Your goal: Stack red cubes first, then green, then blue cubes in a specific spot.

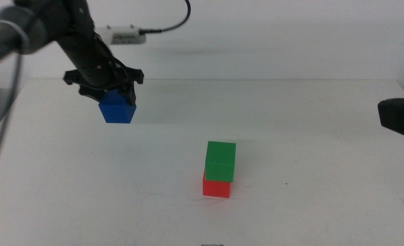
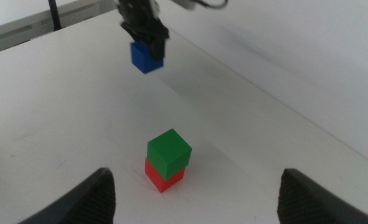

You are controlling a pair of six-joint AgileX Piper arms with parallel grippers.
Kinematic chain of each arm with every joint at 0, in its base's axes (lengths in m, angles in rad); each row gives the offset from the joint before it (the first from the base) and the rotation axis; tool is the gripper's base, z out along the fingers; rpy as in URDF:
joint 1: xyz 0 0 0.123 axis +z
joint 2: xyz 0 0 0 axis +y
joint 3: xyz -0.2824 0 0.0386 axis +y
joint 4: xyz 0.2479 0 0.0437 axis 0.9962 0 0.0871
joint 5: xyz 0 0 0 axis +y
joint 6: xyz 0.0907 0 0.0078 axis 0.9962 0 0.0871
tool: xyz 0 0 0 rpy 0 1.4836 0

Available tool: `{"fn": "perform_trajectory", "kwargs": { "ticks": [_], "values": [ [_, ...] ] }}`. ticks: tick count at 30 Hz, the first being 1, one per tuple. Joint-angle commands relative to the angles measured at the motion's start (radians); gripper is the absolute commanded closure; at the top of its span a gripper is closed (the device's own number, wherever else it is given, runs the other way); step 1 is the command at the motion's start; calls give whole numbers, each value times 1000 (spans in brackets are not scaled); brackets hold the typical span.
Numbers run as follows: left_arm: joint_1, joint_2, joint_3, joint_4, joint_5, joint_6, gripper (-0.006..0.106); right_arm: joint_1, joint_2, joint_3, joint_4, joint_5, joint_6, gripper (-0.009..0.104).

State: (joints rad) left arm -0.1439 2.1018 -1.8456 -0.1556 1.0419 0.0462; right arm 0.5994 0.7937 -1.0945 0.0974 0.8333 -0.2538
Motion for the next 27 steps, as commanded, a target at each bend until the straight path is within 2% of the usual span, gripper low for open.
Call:
{"fn": "perform_trajectory", "kwargs": {
  "ticks": [1, 6, 9, 13, 20, 27],
  "values": [
    [-16, -178, 94, -16, -67, -54, 90, -7, 1, -23, -5, -65, -7, 28],
    [-76, -394, 329, 93, -100, -238, 90, -7, 1, -23, -5, -65, -7, 28],
    [-167, -471, 364, 192, -71, -365, 90, -7, 1, -23, -5, -65, -7, 28],
    [-302, -498, 335, 282, -14, -510, 90, -7, 1, -23, -5, -65, -7, 28],
    [-522, -456, 285, 330, -16, -672, 89, -7, 1, -23, -5, -65, -7, 28],
    [-625, -379, 206, 334, -12, -703, 89, -7, 1, -23, -5, -65, -7, 28]
  ]
}}
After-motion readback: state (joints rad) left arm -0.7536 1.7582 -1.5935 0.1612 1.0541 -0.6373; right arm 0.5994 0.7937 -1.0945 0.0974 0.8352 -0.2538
